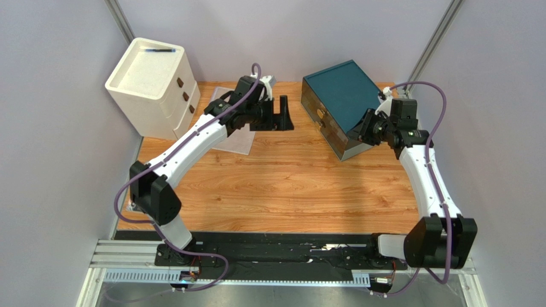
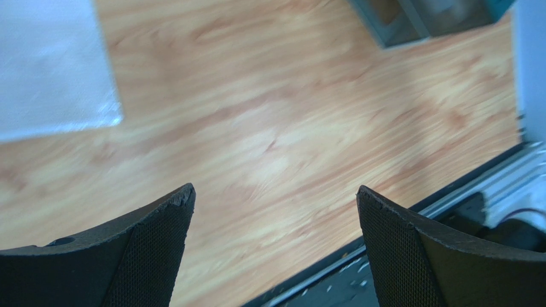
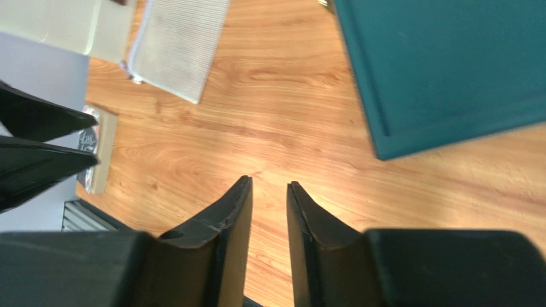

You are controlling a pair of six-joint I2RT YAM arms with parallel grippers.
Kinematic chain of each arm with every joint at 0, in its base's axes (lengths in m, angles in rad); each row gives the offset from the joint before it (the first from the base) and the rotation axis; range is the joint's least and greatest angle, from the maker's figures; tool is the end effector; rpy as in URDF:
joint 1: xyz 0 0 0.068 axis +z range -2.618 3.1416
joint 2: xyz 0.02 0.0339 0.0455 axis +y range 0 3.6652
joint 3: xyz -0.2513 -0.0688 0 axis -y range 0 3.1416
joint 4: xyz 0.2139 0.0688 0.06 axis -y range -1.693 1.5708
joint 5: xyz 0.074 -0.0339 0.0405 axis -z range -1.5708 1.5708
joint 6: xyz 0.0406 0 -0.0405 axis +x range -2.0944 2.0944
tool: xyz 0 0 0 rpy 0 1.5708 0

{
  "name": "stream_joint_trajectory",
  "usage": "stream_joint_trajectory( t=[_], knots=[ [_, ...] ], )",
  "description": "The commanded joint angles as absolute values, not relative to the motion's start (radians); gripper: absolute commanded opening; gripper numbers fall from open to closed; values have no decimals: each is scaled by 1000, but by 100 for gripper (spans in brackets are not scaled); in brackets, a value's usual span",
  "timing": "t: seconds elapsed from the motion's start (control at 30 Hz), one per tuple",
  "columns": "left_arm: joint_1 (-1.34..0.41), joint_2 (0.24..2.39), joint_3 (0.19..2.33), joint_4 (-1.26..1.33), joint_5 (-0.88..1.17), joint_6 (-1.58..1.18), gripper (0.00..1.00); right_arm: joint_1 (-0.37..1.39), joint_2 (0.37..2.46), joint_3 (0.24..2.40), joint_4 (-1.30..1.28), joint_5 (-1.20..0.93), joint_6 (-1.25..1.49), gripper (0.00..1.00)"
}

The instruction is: Organize the makeup

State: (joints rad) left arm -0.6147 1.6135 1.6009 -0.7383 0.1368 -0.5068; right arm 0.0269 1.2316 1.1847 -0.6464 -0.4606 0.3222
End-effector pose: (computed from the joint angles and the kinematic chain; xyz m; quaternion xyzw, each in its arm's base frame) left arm 0.2655 -0.1942 0.3439 0.0765 0.9122 -0.2646 0.3034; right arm 0.2372 0.0244 0.3299 0.0337 0.8861 0.2753 0.3714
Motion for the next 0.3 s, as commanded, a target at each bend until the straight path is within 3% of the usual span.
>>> stream_joint_trajectory(
  t=[0.0,0.03,0.13,0.27],
  knots=[
    [-617,1448,1534,-908,3,-388,99,77,1148,1261,-621,-469,297,39],
    [-615,1406,1505,-917,2,-393,99,81,1132,1258,-608,-471,305,44],
    [-614,1268,1402,-885,12,-443,99,113,1063,1227,-516,-454,344,79],
    [-603,1158,1319,-795,89,-503,100,138,1068,1265,-555,-431,327,90]
  ],
)
